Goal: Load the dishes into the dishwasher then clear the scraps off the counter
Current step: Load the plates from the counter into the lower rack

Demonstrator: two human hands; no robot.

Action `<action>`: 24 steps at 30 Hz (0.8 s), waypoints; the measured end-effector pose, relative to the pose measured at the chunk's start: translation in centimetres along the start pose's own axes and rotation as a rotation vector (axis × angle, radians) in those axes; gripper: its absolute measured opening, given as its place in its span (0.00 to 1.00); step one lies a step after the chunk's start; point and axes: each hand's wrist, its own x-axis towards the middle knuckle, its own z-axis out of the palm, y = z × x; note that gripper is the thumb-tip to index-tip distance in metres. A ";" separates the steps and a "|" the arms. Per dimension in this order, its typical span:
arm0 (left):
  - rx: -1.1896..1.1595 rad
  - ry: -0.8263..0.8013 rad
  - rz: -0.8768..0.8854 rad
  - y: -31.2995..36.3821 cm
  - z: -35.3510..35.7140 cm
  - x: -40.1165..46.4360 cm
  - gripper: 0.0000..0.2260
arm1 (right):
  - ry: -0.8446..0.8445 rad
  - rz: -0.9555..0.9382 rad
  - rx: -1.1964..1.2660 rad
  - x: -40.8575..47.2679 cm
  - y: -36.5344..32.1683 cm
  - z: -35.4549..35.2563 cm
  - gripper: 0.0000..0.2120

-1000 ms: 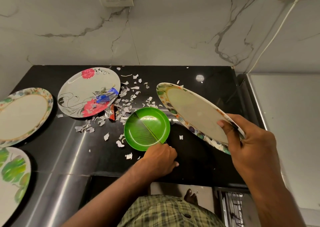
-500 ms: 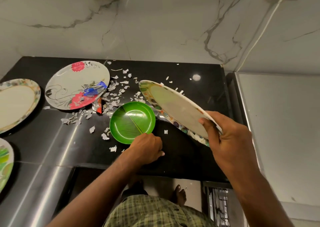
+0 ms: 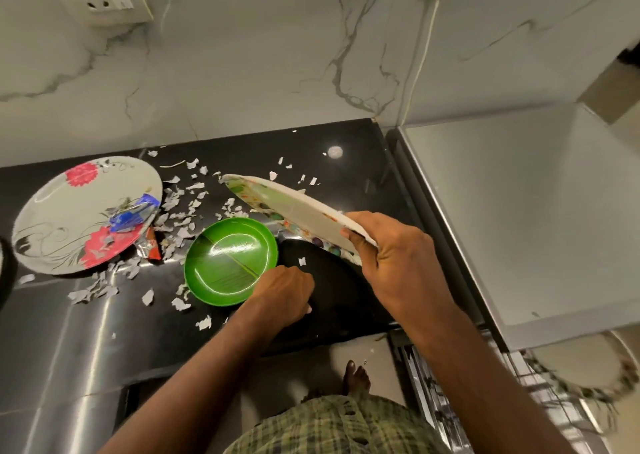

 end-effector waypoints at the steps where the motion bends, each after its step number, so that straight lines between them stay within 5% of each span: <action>1: 0.005 -0.001 -0.002 0.0 0.0 0.0 0.18 | 0.000 -0.001 -0.007 -0.1 -0.2 0.1 0.17; 14: 0.076 0.031 0.006 0.0 1.4 -0.6 0.19 | 0.060 -0.008 0.025 -3.9 0.8 2.8 0.20; 22: -0.124 -0.032 -0.084 0.2 1.4 -2.0 0.19 | 0.303 0.293 0.384 -9.7 5.6 -4.8 0.09; 24: -0.296 0.066 -0.096 2.2 0.4 -2.2 0.22 | 0.351 0.414 0.488 -12.0 6.9 -8.2 0.06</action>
